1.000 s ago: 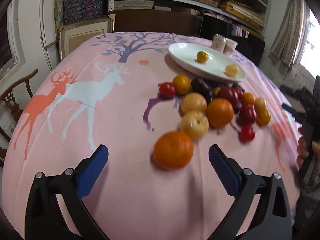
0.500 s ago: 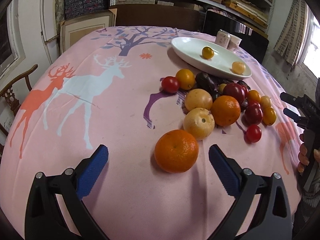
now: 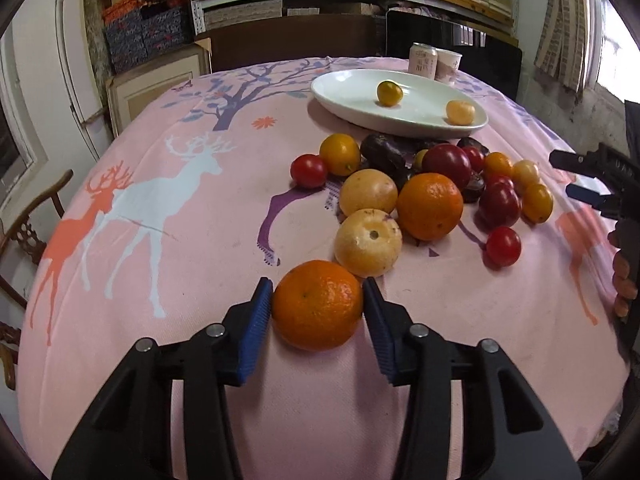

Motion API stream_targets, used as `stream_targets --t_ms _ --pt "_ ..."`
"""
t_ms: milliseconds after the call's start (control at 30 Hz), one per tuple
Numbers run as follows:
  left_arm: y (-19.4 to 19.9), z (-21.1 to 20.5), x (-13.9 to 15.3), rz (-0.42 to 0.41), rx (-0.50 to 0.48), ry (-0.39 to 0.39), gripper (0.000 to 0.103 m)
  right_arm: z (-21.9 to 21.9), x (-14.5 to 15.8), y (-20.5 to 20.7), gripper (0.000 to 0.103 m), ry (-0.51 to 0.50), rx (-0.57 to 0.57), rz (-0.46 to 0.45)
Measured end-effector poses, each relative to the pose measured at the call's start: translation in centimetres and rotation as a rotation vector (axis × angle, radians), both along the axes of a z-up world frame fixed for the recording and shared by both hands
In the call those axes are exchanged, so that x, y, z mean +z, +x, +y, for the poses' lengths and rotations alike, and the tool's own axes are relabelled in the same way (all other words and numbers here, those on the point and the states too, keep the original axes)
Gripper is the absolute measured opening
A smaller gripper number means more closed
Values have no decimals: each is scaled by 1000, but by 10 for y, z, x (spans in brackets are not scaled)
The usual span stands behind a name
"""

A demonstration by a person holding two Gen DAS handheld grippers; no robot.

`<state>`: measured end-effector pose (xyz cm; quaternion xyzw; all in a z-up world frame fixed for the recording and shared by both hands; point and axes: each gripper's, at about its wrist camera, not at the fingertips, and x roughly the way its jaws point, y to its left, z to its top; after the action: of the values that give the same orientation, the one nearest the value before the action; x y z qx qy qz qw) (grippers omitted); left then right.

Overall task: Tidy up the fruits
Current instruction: 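Grasp an orange with the left gripper while the right grasps an orange, then carry both oranges onto the white plate and open both grippers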

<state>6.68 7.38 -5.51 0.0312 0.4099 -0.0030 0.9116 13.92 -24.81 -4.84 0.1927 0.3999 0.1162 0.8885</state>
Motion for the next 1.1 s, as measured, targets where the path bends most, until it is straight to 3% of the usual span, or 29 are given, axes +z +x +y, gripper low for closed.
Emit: stream_targets --t_ms 133,267,467,533,700,867,1100 --pt "0 3 -1 1 4 -10 45 8 6 -8 100 -41 38 -48" --pt "0 3 -1 0 4 -11 45 10 4 -29 100 -56 100 -17" --pt "0 5 -1 1 4 -23 45 25 4 -55 99 -206 161 -8" --pt "-1 5 -1 1 5 -27 45 45 6 -55 92 -294 217 -26" --pt "-1 5 -1 4 7 -38 45 77 0 -36 53 -336 306 18" --pt "0 8 -1 10 9 -57 45 68 -3 -13 38 -262 273 56" --pt "1 19 0 21 19 -138 44 60 -2 -10 37 -180 268 48"
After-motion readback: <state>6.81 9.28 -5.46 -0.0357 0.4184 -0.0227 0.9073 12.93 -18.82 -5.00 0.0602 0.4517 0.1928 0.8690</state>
